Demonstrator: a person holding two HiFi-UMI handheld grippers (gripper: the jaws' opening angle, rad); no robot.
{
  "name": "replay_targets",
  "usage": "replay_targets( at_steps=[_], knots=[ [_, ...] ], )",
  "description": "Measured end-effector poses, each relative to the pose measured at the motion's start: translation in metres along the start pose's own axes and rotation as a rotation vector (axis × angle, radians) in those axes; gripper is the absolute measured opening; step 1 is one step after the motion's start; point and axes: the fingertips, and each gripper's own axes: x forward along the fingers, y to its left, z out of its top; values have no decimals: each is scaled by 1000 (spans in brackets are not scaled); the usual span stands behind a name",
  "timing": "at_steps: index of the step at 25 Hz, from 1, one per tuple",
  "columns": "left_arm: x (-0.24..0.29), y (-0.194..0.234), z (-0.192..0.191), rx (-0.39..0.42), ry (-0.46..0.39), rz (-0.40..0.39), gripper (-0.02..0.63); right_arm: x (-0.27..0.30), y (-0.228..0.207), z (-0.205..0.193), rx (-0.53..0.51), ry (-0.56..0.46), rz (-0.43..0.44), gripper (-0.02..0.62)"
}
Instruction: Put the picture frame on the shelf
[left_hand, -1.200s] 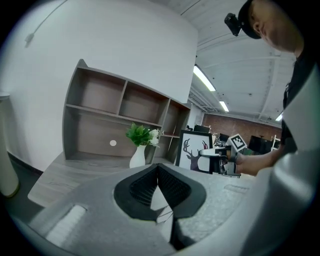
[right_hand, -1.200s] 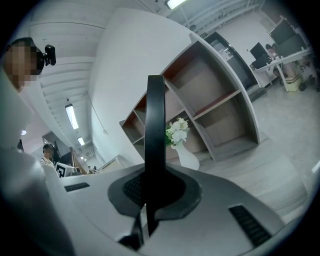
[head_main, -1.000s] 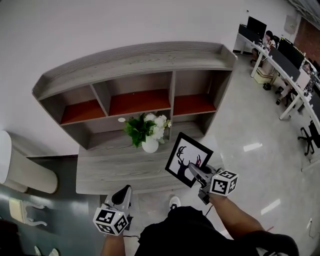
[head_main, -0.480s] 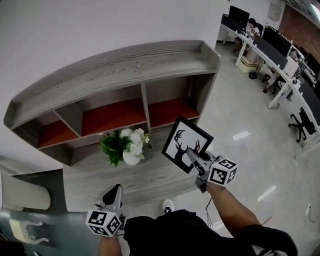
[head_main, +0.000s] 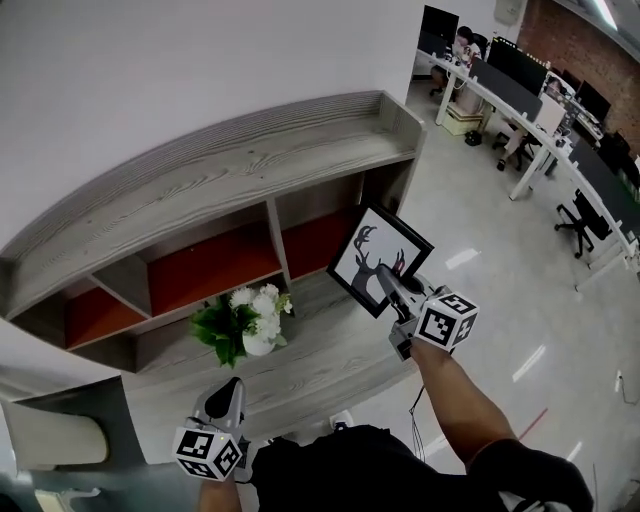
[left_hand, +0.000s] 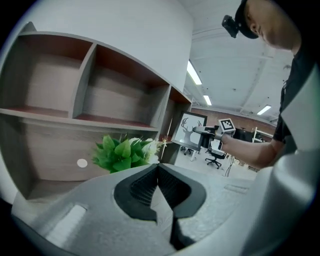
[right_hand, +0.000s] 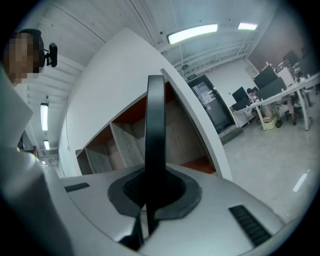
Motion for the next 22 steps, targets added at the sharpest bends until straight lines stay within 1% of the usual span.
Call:
replay_targets(
  at_steps=[4,8,14,17,19,22],
  knots=[
    [7,13,20,54,-14,-64,9,16,-6,21,-49,-32,-71,22],
    [5,30,22,53,-6,-89,10,33,-21,36,-129,-32,-174,21],
    [-9,59,17,30,-2,-72,9,54,-46,47,-167,-35,-290,21],
    [-14,68,16,23,-7,-61,9,66,-57,49,-206,-25,-341,21],
    [-17,72,17,19,-11,-55,9,73,-62,50,-224,-23,-355,21],
    [-19,75,18,19,-16,-49,9,83,-66,52,-219,-30,-356,22]
  ],
)
